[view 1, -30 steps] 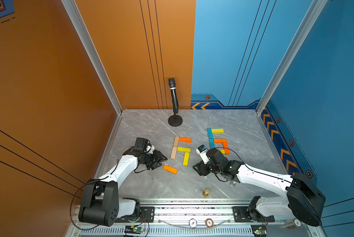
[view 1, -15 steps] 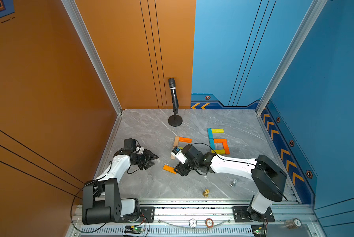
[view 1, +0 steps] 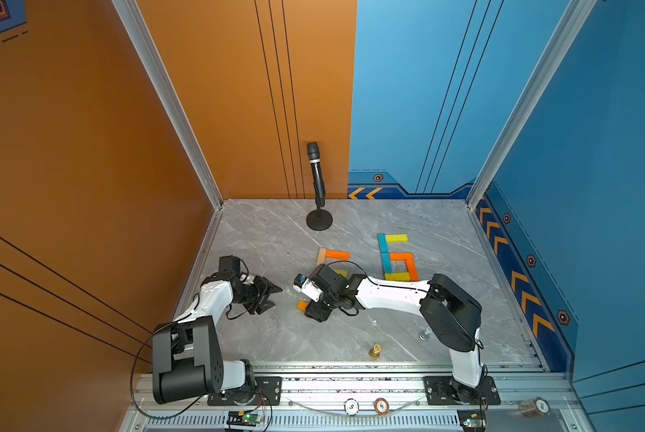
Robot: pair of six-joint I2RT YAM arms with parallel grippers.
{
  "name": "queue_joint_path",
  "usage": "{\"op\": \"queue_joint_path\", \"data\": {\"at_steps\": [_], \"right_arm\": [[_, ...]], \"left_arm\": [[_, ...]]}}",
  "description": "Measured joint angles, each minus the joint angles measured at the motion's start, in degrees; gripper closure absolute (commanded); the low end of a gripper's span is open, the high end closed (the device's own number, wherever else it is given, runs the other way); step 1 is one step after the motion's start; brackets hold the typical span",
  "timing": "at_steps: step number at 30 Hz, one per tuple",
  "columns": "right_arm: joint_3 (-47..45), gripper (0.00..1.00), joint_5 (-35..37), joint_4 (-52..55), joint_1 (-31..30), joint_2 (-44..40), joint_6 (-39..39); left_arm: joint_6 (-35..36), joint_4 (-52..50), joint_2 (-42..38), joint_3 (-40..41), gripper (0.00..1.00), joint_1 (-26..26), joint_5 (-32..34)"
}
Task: Assemble the number 6 with building blocks
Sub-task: Assemble the building block at the center of the board.
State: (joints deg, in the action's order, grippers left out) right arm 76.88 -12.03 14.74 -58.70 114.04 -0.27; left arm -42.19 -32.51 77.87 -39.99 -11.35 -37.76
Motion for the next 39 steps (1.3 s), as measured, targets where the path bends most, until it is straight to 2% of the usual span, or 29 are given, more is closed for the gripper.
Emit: {"op": "queue_joint_path", "data": {"at_steps": [11, 19, 25, 39], "right_arm": [[4.0, 0.55, 6.0, 5.2, -1.0, 3.7, -6.2], [5.7, 0.68, 7.4, 6.3, -1.3, 5.5, -8.3], [6.2, 0.73, 8.4, 7.3, -1.7, 5.5, -9.4], [6.2, 0.77, 9.1, 7.3, -1.1, 5.5, -14.4]], "left_arm": [[1.7, -1.7, 0.0, 0.0, 0.39, -0.7, 1.8], [3.7, -2.1, 0.2, 0.0, 0.39, -0.7, 2.7], [5.5, -3.8, 0.6, -0.5, 0.38, -0.7, 3.1], [9.9, -5.3, 3.9, -3.0, 0.37, -0.6, 3.4]]}}
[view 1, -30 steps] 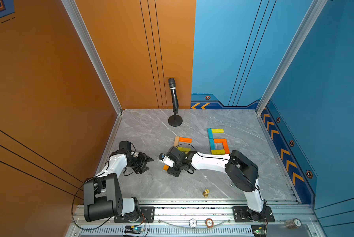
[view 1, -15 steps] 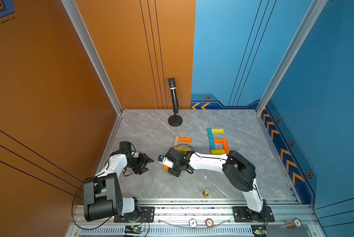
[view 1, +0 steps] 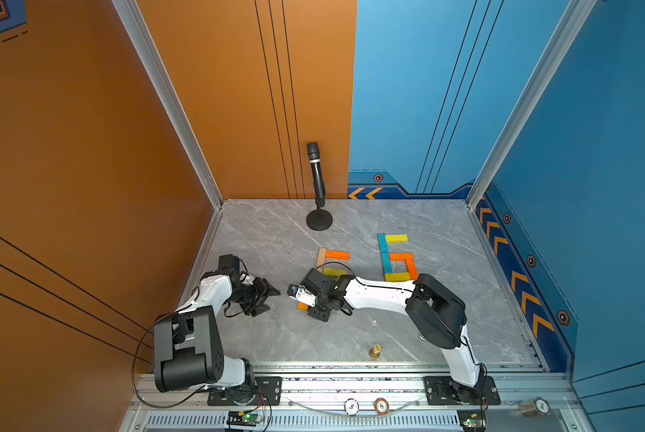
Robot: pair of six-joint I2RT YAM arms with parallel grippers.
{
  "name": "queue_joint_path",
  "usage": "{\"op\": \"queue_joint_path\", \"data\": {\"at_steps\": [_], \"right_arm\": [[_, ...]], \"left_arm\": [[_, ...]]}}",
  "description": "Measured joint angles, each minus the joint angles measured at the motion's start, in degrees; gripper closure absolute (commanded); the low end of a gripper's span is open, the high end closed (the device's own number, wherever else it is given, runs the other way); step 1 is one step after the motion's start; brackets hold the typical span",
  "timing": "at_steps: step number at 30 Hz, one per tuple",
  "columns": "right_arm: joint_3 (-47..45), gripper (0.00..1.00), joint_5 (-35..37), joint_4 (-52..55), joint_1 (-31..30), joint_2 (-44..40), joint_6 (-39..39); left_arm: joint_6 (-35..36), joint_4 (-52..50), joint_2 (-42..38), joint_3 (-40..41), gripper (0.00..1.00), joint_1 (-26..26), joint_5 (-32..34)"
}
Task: Assemble the number 6 with building blocks
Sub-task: Assemble the building block at the center of the board.
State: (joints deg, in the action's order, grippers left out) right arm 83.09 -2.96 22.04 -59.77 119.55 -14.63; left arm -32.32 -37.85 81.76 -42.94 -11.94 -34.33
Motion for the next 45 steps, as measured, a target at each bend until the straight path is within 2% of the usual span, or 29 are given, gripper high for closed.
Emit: {"op": "queue_joint_path", "data": {"at_steps": [35, 45], "right_arm": [[0.0, 0.77, -0.2, 0.0, 3.8, 0.0, -3.7], [0.0, 0.69, -0.2, 0.0, 4.0, -0.1, -4.0]], "left_arm": [[0.4, 0.3, 0.0, 0.0, 0.35, 1.6, -0.2], [0.4, 0.3, 0.0, 0.0, 0.35, 1.6, -0.2]]}}
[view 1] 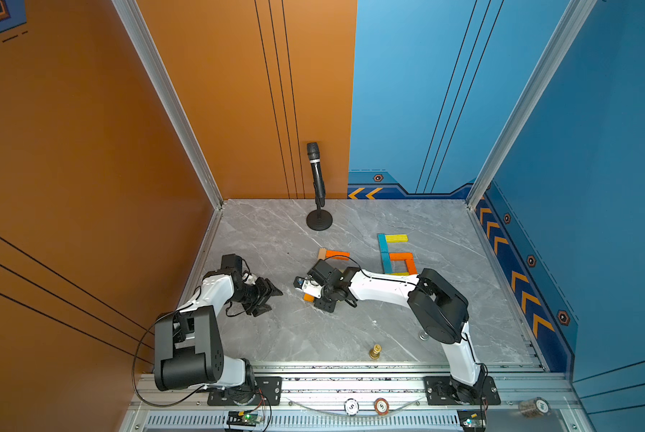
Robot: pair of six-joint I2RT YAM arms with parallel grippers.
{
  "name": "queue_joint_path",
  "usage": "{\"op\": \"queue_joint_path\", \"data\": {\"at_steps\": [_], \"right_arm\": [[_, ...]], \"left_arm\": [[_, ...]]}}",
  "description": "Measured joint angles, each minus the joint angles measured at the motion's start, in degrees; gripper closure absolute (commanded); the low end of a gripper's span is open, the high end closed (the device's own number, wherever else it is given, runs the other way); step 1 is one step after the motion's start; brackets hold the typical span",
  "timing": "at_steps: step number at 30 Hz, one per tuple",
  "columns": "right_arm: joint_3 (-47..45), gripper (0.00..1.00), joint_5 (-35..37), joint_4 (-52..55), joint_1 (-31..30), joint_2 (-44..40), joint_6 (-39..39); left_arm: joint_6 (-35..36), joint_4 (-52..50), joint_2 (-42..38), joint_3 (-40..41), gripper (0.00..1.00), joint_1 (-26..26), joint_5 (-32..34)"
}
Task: Assemble the number 6 with building blocks
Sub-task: Assemble the building block at the center of the board.
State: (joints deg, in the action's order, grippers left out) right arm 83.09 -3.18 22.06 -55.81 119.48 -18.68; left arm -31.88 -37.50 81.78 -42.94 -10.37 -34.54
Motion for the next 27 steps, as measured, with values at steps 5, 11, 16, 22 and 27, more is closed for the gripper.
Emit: {"op": "queue_joint_path", "data": {"at_steps": [5, 11, 16, 22, 27], "right_arm": [[0.0, 0.64, 0.0, 0.0, 0.0, 0.0, 0.0], [0.1, 0.58, 0.4, 1.4, 0.0, -0.4, -0.7], [0.1, 0.55, 0.9, 2.8, -0.1, -1.0, -0.8], [0.1, 0.54, 2.0, 3.8, -0.2, -5.1, -0.4], [-1.2, 0.54, 2.0, 2.0, 0.4, -12.5, 1.8]], "left_arm": [[0.0, 0.0, 0.0, 0.0, 0.35, 0.1, 0.0], [0.0, 0.0, -0.1, 0.0, 0.35, 0.6, 0.0], [0.0, 0.0, -1.3, 0.0, 0.34, 1.5, 0.1], [0.5, -0.3, -3.9, -0.2, 0.31, 3.7, 2.6], [4.2, -3.2, -4.1, -5.0, 0.27, 9.9, 10.6]]}}
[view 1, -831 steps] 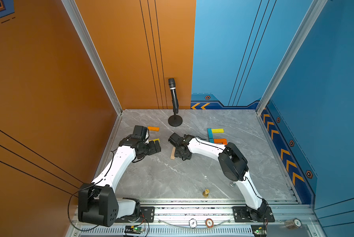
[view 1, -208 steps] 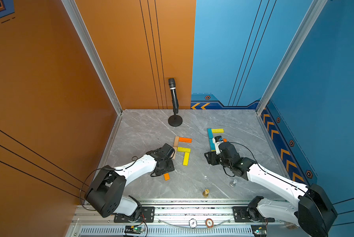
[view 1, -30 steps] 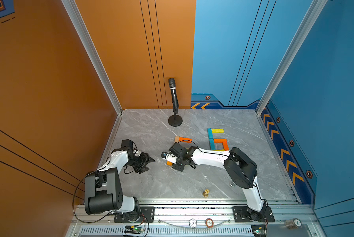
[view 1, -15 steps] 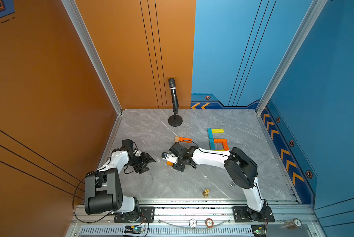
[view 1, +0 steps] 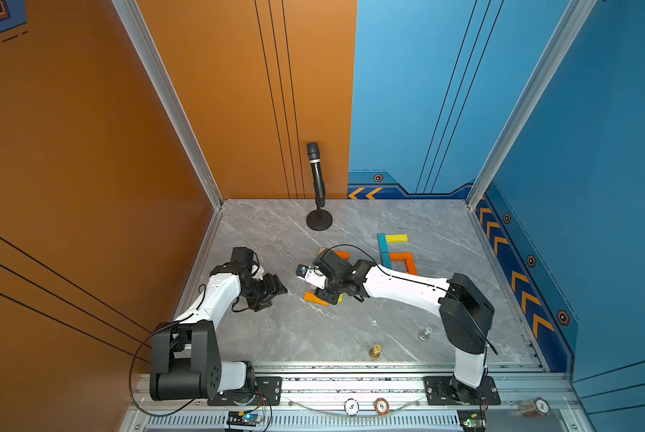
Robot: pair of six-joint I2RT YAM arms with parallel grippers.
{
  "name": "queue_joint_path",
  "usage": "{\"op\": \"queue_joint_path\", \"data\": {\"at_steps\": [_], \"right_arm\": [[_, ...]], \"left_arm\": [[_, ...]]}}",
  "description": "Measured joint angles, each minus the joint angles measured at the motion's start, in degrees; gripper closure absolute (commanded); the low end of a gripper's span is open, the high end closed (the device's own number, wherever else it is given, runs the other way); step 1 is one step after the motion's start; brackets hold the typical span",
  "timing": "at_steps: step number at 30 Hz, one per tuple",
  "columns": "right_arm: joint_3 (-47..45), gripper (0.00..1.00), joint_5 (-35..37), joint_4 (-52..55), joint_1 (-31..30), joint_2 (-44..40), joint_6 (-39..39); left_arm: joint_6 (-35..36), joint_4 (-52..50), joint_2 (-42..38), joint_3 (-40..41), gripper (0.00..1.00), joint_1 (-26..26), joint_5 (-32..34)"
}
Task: Assemble the number 6 with building blocks
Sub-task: Assemble the building block at the center of the board.
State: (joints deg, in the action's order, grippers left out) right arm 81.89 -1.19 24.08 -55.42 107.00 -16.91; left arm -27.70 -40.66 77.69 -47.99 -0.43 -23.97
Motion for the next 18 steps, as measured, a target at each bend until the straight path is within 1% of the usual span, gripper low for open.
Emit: {"op": "queue_joint_path", "data": {"at_steps": [5, 8, 13, 18], "right_arm": [[-6.6, 0.54, 0.1, -5.5, 3.7, -10.1, 6.1], [-11.3, 0.55, 0.5, -8.7, 6.8, -15.4, 10.9], [-19.1, 0.54, 1.5, -12.2, 11.6, -23.6, 17.9], [-23.3, 0.53, 2.2, -13.8, 13.3, -29.8, 21.7]], "left_arm": [[7.0, -1.6, 1.1, -5.9, 0.21, 8.5, 9.7], [12.4, -2.1, 2.9, -7.6, 0.21, 14.3, 13.2], [21.0, -2.7, 5.8, -7.8, 0.21, 21.4, 14.9], [28.0, -2.4, 6.0, -7.8, 0.21, 24.1, 15.1]]}}
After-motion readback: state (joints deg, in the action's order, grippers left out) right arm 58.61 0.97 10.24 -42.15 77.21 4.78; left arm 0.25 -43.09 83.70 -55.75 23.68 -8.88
